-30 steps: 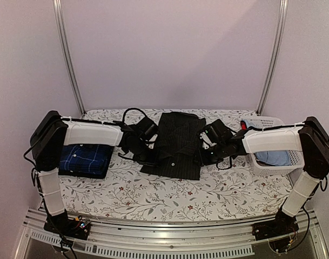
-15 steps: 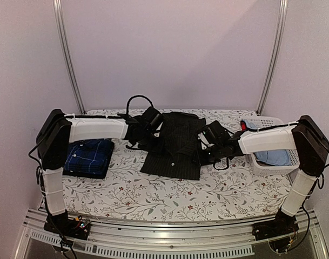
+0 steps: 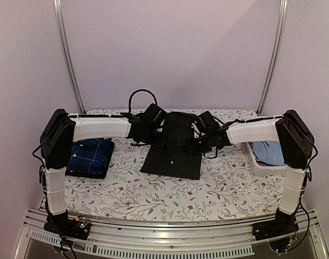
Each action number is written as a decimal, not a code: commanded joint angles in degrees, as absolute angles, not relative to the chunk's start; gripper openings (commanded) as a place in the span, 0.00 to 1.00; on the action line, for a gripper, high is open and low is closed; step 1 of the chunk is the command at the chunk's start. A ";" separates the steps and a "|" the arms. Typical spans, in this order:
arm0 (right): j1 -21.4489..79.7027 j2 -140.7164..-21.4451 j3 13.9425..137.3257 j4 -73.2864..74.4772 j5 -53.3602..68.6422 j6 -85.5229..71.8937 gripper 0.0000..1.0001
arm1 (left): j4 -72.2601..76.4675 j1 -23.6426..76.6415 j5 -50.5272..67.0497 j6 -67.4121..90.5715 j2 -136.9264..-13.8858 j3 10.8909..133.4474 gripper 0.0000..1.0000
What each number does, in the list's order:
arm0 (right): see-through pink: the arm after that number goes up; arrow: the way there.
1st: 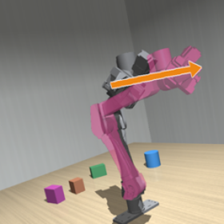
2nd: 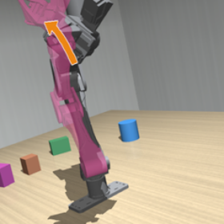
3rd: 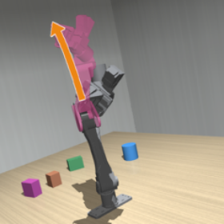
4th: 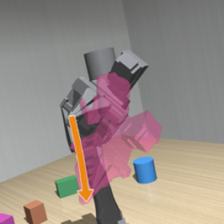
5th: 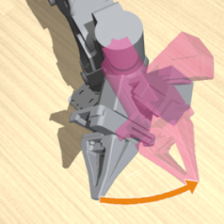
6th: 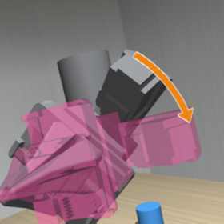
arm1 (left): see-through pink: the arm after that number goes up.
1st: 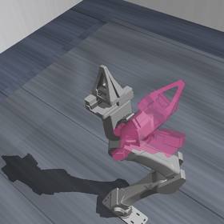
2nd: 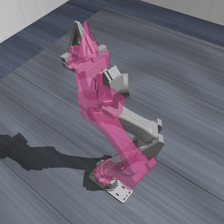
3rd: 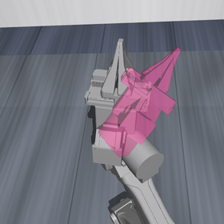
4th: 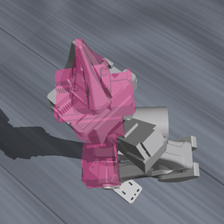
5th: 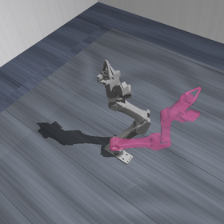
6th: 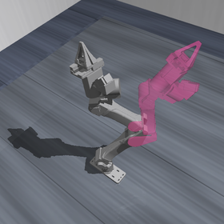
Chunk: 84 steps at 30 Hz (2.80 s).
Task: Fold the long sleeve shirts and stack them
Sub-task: Smooth out the 2/3-rectangle-folded shirt at the center of the board.
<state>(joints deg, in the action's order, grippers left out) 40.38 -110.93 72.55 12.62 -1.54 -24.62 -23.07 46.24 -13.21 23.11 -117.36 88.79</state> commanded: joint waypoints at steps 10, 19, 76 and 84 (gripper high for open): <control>39.77 -119.29 82.07 11.35 3.23 -24.06 0.53 | -15.47 46.82 -14.78 20.80 -117.27 87.58 0.12; 38.05 -122.27 79.29 9.27 7.77 -26.66 0.60 | -9.64 47.81 -12.52 17.72 -118.04 87.21 0.19; 29.90 -117.04 71.96 9.19 9.19 -25.59 0.45 | -12.83 34.91 19.17 32.28 -109.35 60.00 0.58; 29.36 -116.31 70.23 10.28 9.21 -24.27 0.35 | -15.02 41.42 17.67 38.41 -105.37 54.59 0.11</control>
